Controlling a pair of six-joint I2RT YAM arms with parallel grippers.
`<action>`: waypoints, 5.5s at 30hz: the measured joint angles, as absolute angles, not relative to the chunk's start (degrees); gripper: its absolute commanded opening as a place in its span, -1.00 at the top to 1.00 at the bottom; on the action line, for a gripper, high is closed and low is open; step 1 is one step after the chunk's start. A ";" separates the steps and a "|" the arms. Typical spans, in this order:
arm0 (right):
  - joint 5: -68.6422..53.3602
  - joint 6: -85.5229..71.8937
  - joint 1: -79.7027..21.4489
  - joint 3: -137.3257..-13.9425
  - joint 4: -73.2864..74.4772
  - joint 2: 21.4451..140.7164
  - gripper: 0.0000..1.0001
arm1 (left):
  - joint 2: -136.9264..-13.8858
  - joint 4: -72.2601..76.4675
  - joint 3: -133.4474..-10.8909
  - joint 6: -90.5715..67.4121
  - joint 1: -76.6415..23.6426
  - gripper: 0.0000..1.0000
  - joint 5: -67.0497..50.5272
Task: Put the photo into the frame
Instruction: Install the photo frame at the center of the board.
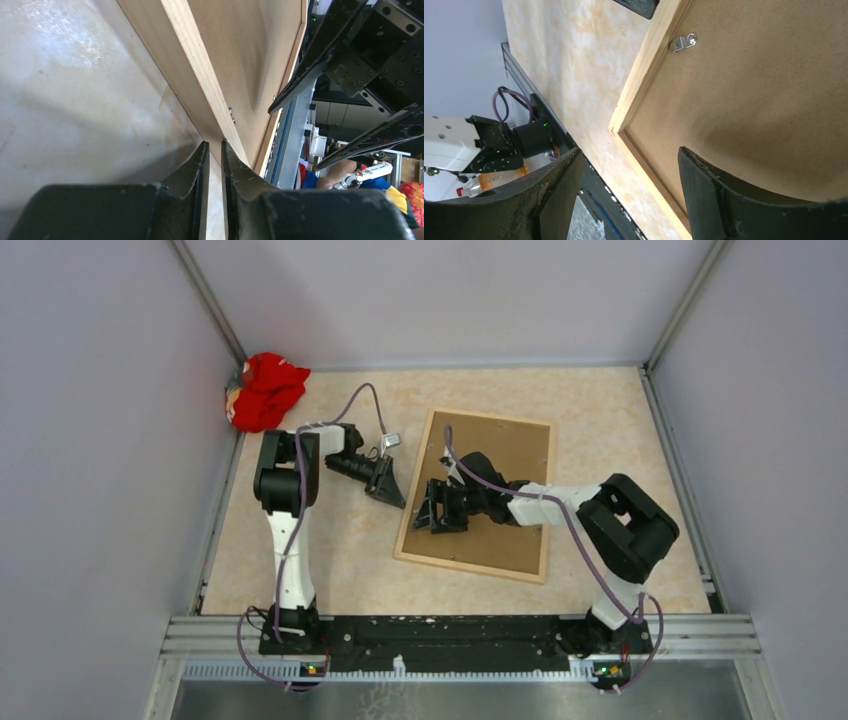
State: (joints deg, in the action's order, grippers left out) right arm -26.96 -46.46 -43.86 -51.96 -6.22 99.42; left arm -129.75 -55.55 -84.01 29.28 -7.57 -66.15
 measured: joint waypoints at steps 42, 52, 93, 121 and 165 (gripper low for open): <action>-23.24 -48.14 -44.62 -60.12 -15.42 111.70 -0.11 | -129.80 -53.32 -83.79 28.95 -7.94 0.72 -65.82; -23.42 -49.50 -41.93 -60.23 -15.55 110.19 -0.48 | -129.91 -55.55 -87.31 30.04 -8.62 0.70 -64.97; -9.32 -37.52 -13.30 -80.79 0.91 119.31 -0.30 | -133.16 -52.12 -98.83 23.64 -10.79 0.62 -63.35; -6.72 -36.93 -13.13 -84.47 -1.48 122.52 -0.22 | -133.67 -52.18 -98.83 23.99 -10.81 0.70 -63.81; -12.91 -3.46 -48.60 -53.08 16.71 78.83 -0.27 | -130.96 -63.68 -102.96 36.62 -6.61 -0.97 -60.03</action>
State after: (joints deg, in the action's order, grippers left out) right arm -12.91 -3.46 -48.60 -53.08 16.71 78.83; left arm -130.96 -63.68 -102.96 36.62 -6.61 -60.03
